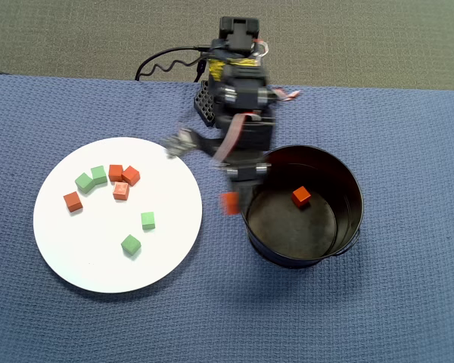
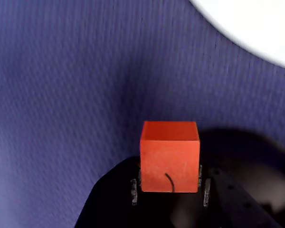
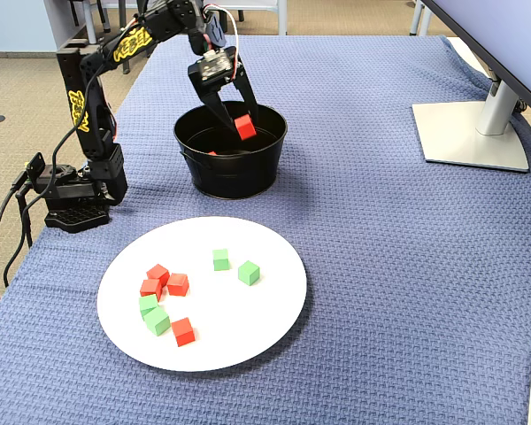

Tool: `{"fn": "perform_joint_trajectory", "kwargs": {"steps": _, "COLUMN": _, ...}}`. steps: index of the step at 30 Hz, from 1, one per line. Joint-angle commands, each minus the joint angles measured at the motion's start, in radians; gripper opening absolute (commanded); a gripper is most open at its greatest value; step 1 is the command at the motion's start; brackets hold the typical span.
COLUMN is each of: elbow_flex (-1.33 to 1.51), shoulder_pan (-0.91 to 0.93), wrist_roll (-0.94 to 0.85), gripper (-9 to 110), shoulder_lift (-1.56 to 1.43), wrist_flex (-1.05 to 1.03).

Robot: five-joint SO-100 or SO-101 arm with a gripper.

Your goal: Pick up the red cubes from the white plate and place them in the black recipient

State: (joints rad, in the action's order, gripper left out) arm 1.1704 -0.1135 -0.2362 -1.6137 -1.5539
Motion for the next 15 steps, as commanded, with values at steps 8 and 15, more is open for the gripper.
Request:
{"fn": "perform_joint_trajectory", "kwargs": {"steps": 8, "elbow_flex": 0.058, "shoulder_pan": -0.245, "wrist_roll": 0.091, "gripper": 35, "shoulder_lift": -0.097, "wrist_flex": 0.040}}
{"fn": "perform_joint_trajectory", "kwargs": {"steps": 15, "elbow_flex": -0.118, "shoulder_pan": 0.120, "wrist_roll": -0.008, "gripper": 29, "shoulder_lift": -0.014, "wrist_flex": -0.072}}
